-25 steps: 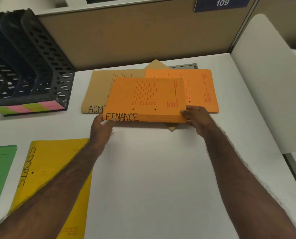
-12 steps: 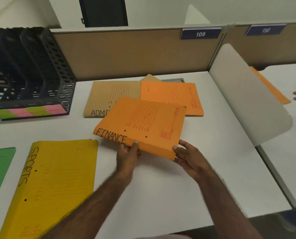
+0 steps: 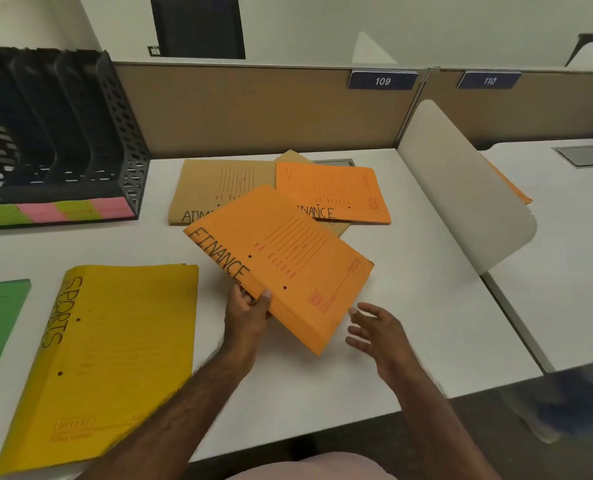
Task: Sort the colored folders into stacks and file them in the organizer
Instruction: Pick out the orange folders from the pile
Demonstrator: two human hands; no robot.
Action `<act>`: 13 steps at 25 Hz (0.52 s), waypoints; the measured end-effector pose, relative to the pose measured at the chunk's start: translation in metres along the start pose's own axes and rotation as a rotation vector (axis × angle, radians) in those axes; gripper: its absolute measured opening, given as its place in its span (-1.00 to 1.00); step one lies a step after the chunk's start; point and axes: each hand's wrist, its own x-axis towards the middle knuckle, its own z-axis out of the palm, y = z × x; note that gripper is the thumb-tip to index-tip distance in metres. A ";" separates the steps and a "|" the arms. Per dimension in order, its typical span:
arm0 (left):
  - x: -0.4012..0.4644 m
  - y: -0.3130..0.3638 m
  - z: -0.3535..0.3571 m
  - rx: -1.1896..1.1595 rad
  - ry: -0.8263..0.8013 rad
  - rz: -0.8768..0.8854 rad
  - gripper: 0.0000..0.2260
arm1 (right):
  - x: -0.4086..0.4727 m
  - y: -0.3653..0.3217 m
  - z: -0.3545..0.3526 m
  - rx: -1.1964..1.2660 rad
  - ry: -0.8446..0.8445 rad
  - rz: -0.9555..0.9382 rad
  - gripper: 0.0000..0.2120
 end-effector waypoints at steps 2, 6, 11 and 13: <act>-0.009 0.003 -0.012 0.059 -0.023 0.035 -0.62 | -0.004 -0.001 -0.003 -0.074 0.129 -0.111 -0.52; -0.032 0.010 -0.029 0.180 -0.049 0.088 -0.65 | -0.001 -0.005 -0.008 -0.344 0.258 -0.343 -0.36; -0.056 0.005 -0.045 0.222 -0.044 0.117 -0.56 | 0.003 0.000 0.006 -0.469 0.168 -0.270 -0.19; -0.062 0.002 -0.050 0.255 -0.018 0.085 -0.50 | 0.001 0.006 0.012 -0.454 0.087 -0.215 -0.19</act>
